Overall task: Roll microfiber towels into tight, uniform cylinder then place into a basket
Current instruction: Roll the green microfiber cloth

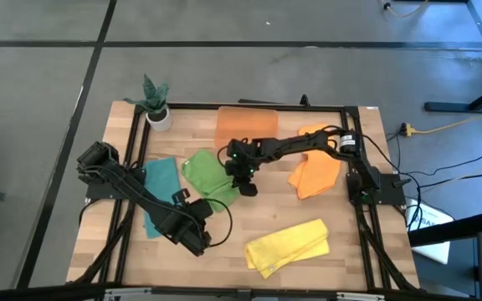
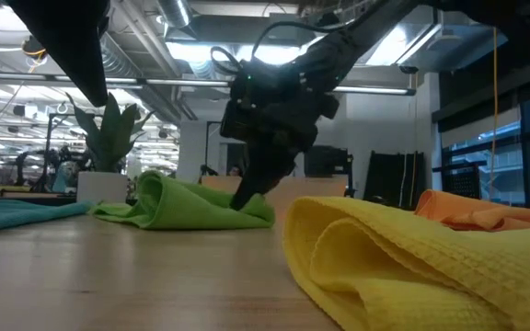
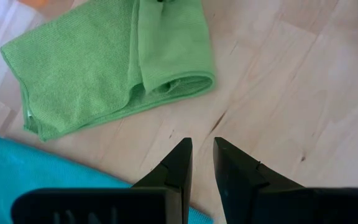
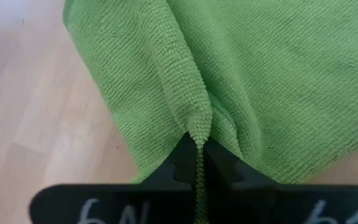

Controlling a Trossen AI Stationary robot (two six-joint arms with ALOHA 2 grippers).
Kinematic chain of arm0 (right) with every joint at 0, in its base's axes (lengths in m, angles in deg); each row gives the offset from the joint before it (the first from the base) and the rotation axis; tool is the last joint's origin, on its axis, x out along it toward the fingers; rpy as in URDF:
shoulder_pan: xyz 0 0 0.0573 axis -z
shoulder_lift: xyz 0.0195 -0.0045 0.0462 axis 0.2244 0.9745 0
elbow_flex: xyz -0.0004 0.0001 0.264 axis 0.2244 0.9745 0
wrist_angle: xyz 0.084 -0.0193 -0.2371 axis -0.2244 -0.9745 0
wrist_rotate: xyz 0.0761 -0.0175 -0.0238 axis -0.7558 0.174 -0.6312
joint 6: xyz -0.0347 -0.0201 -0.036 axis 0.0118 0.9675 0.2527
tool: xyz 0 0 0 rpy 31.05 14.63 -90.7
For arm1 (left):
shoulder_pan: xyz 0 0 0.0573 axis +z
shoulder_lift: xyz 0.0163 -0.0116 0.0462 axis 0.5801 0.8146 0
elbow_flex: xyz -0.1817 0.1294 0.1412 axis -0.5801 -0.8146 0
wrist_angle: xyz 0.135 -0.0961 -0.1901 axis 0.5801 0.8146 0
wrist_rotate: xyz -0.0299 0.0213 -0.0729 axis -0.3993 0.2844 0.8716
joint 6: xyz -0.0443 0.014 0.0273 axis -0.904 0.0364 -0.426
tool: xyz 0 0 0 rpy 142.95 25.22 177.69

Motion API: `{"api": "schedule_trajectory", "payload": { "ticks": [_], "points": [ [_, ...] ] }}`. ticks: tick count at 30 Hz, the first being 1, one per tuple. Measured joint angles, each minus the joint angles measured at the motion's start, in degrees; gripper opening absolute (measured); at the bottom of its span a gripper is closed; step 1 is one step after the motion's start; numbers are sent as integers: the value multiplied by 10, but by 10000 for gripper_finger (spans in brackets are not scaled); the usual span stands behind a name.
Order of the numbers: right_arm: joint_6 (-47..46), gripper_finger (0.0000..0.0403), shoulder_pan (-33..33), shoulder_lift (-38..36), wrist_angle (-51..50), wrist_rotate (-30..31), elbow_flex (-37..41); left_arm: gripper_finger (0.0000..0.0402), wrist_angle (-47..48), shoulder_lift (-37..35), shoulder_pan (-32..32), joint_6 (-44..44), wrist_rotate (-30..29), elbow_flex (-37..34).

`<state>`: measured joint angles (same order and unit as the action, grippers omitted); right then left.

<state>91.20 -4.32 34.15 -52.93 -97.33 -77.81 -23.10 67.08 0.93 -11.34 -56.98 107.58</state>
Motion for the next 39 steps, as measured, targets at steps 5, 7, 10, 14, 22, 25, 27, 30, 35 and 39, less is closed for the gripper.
{"api": "schedule_trajectory", "payload": {
  "ticks": [5, 7, 10, 14, 22, 25, 27, 30, 35, 39],
  "points": [
    [1, 19, 0, 0, 1, 10, 0, 57, 0, 0, 0, 0, 0, 0],
    [-1, 20, 0, 0, 1, 11, 0, 57, 0, 0, 0, 0, 0, 0],
    [-1, 21, -1, 0, 1, 11, 0, 57, 0, 0, 0, 0, 0, 0],
    [14, 22, -1, 0, 1, 11, 0, 57, 0, 0, 0, 0, 0, 0],
    [15, 24, -5, 0, 7, 12, 0, 57, 0, 0, 0, 0, 0, 0],
    [11, 23, -4, 0, 20, 13, 0, 57, 0, 0, 0, 0, 0, 0],
    [9, 18, -4, 0, 22, 13, 0, 57, 0, 0, 0, -1, 0, 0],
    [10, 11, -4, 0, 22, 13, 0, 57, -1, 0, 0, -1, 0, 0],
    [13, 38, -5, 0, 25, 13, 0, 57, -1, 0, 0, -1, 0, 0],
    [13, 83, -5, 0, 26, 13, 0, 57, -2, 0, 0, -2, 0, 0]
  ]
}}
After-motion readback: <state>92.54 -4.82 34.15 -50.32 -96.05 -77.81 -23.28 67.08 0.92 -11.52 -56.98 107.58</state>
